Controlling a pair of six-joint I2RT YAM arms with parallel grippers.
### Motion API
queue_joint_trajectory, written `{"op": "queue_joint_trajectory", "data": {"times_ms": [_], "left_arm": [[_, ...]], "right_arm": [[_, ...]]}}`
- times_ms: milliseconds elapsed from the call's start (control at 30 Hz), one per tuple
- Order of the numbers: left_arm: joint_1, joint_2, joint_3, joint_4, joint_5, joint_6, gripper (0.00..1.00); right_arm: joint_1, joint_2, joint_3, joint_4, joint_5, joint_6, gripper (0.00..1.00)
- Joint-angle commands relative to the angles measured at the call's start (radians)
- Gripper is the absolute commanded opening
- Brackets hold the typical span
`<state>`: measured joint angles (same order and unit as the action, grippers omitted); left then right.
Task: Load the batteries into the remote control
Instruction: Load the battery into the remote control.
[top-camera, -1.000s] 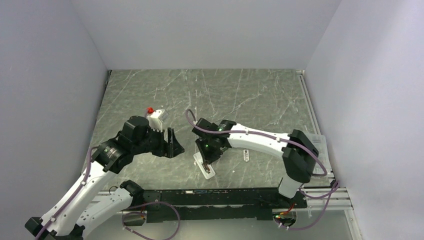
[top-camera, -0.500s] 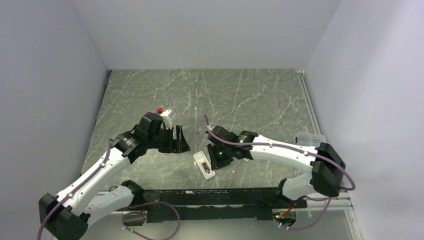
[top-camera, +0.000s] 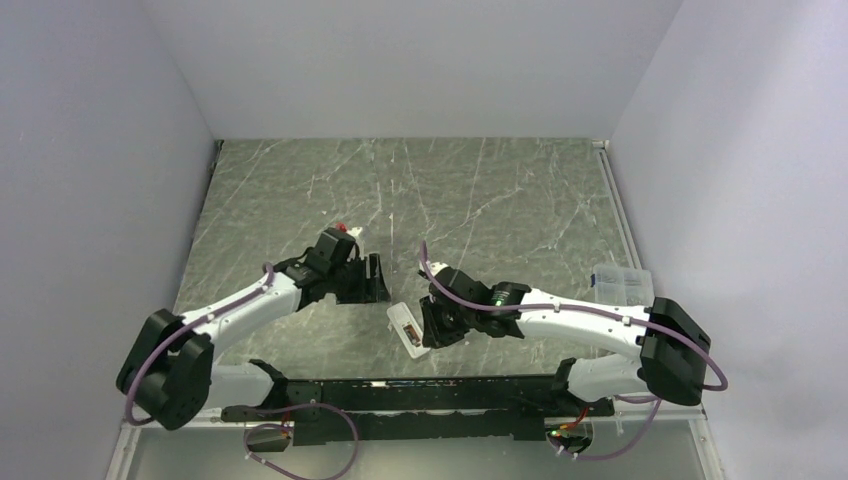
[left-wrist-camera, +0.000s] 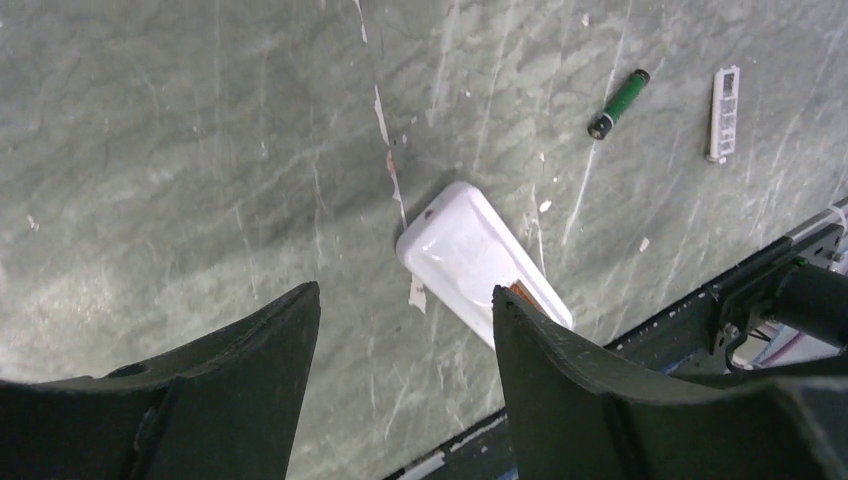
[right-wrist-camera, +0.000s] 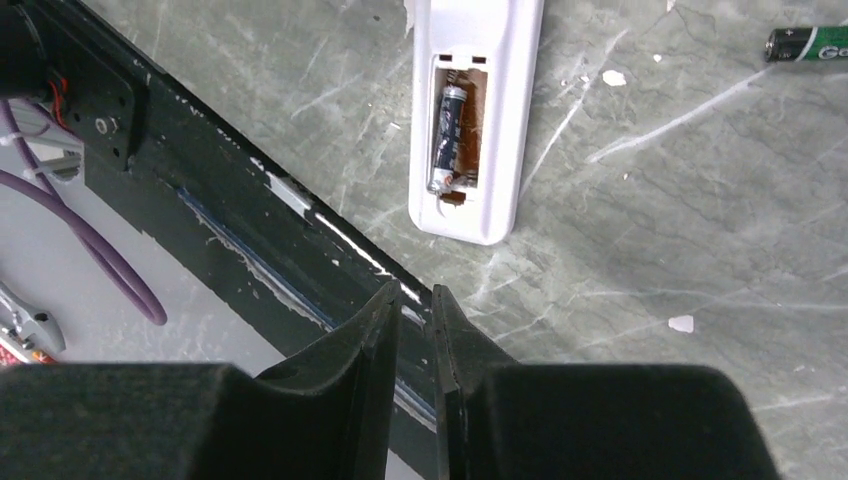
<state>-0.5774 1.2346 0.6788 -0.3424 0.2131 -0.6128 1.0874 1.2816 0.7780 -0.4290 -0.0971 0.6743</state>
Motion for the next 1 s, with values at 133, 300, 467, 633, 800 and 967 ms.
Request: {"op": "queue_joint_trajectory", "data": {"times_ms": [133, 300, 467, 633, 800, 967], "left_arm": [[-0.014, 0.103, -0.021, 0.229, 0.011, 0.040, 0.67], [-0.020, 0.166, -0.036, 0.300, 0.039, 0.057, 0.66], [-0.028, 0.221, -0.046, 0.366, 0.068, 0.068, 0.62], [-0.036, 0.229, -0.068, 0.399, 0.094, 0.065, 0.57], [-0.040, 0.211, -0.090, 0.398, 0.098, 0.070, 0.53], [-0.044, 0.193, -0.114, 0.409, 0.108, 0.071, 0.49]], "right_arm": [[0.011, 0.004, -0.032, 0.130, 0.020, 0.019, 0.20], [0.011, 0.027, -0.033, 0.146, 0.026, 0.027, 0.20], [0.011, 0.067, -0.024, 0.153, 0.036, 0.042, 0.19], [0.011, 0.103, -0.015, 0.153, 0.046, 0.045, 0.18], [0.012, 0.130, -0.007, 0.160, 0.046, 0.048, 0.18], [0.012, 0.154, 0.006, 0.170, 0.043, 0.048, 0.18]]}}
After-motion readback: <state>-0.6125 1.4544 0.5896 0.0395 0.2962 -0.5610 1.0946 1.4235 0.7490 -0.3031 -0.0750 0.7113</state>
